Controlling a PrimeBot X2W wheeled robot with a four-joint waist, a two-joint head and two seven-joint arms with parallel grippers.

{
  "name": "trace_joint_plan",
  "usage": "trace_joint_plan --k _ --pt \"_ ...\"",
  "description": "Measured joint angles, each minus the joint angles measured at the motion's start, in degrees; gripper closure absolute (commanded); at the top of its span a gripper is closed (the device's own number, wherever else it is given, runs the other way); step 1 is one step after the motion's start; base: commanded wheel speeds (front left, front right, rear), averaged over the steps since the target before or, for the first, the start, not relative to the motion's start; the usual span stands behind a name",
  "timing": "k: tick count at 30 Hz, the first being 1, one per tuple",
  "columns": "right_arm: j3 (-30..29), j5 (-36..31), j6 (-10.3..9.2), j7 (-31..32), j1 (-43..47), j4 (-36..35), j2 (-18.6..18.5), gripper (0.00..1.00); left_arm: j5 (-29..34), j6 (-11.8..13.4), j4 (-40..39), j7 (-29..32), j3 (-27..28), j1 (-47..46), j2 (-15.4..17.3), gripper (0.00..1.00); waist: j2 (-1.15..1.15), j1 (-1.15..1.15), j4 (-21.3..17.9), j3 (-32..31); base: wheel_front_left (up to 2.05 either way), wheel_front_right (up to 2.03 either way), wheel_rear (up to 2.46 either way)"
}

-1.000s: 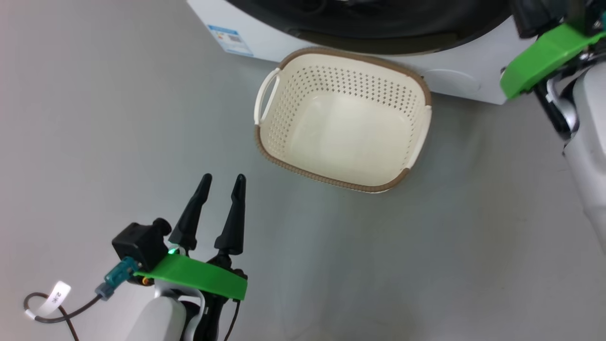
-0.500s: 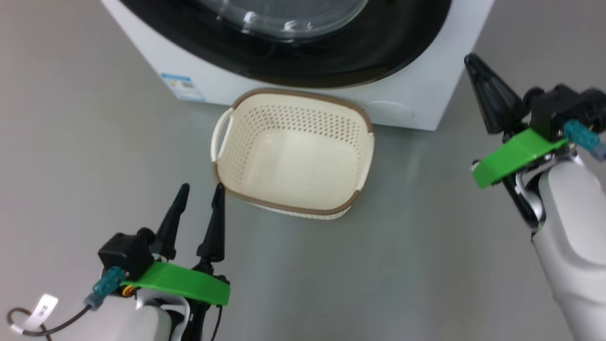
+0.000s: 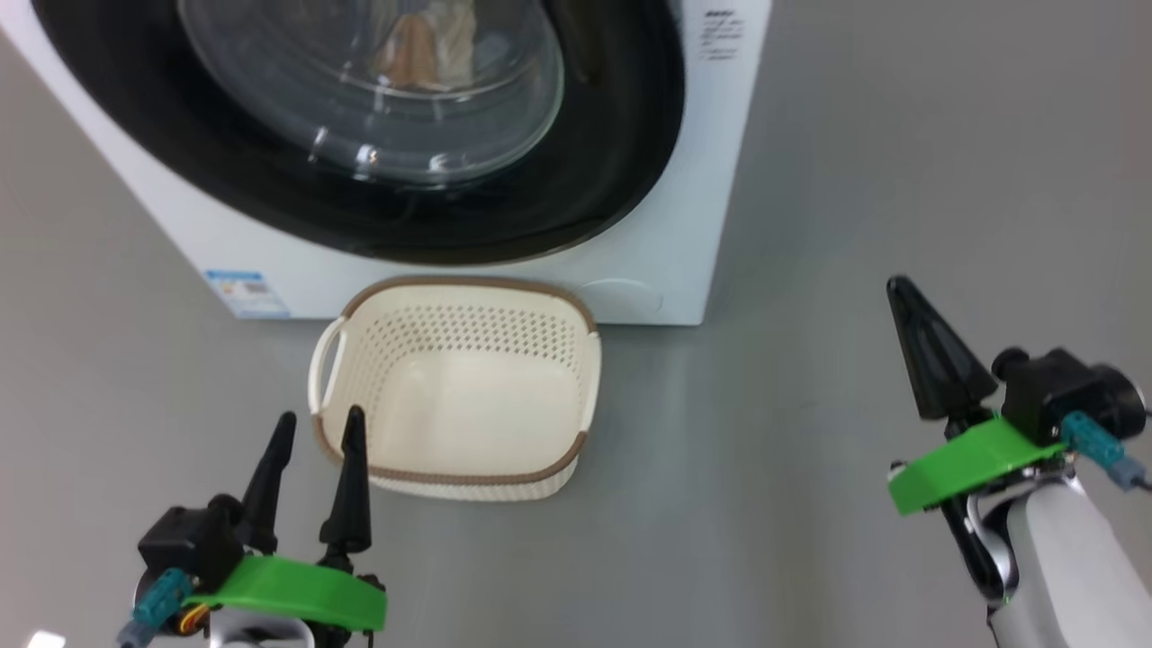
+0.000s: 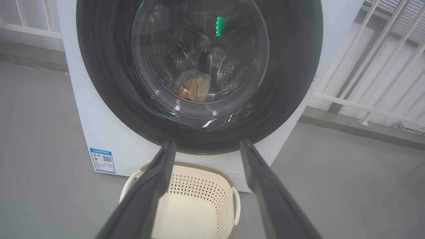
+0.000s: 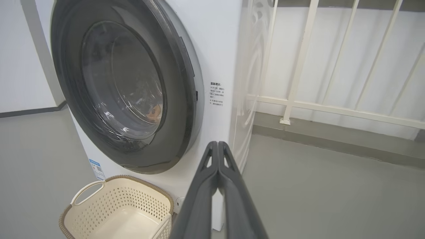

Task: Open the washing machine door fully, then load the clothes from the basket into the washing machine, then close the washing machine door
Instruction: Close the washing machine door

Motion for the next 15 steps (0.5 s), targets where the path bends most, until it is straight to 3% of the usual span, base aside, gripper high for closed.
trace_joint_plan --k 15 --pt "-8.96 -1.64 0.00 0.04 12.30 -4.37 7.12 1.00 1.68 0.00 -0.56 0.00 1.96 6.09 0.22 0.00 0.00 0.00 -7.33 -8.17 0.00 0.00 0.00"
